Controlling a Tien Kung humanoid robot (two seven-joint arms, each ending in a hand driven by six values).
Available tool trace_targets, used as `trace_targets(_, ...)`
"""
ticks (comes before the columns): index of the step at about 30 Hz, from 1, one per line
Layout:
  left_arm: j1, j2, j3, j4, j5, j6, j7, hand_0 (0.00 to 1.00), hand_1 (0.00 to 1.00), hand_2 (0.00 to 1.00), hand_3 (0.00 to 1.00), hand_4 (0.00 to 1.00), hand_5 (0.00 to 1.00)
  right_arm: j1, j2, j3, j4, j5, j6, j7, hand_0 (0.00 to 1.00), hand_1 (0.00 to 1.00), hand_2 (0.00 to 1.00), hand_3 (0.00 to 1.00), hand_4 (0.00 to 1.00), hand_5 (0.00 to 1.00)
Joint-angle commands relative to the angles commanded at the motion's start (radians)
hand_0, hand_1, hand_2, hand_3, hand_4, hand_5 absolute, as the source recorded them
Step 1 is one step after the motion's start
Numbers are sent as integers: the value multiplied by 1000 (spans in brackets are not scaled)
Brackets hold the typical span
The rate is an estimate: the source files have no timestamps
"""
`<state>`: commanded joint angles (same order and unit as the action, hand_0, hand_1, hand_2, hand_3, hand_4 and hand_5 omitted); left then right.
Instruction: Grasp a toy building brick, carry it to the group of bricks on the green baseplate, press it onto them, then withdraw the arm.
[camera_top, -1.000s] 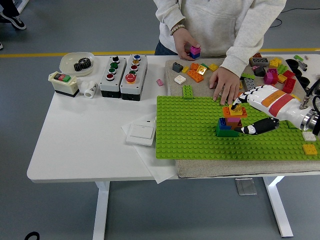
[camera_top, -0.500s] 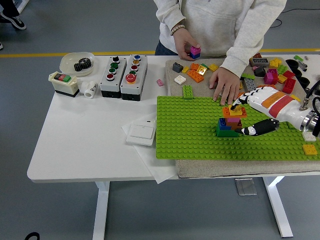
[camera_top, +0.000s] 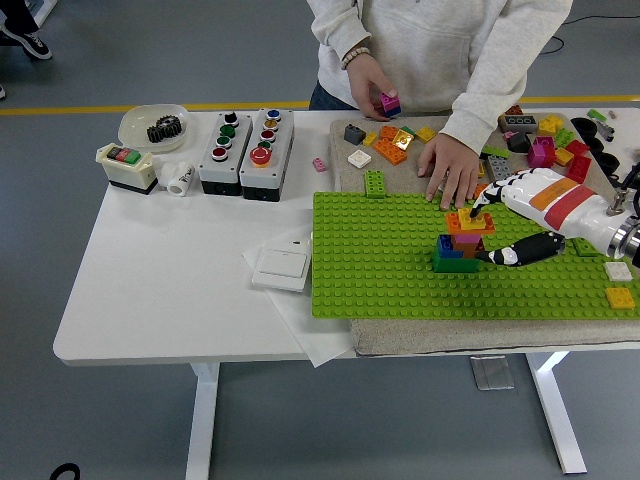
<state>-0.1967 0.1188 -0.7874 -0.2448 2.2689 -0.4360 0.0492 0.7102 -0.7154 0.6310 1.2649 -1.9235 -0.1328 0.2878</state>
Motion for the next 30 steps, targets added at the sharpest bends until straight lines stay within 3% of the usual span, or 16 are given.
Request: trace_targets(30,1,-1,5,0,0,-4,-5,824,826,802,613,693,608,-16,3,-3,-24,-4,0,2,662,656,716,622,866,545)
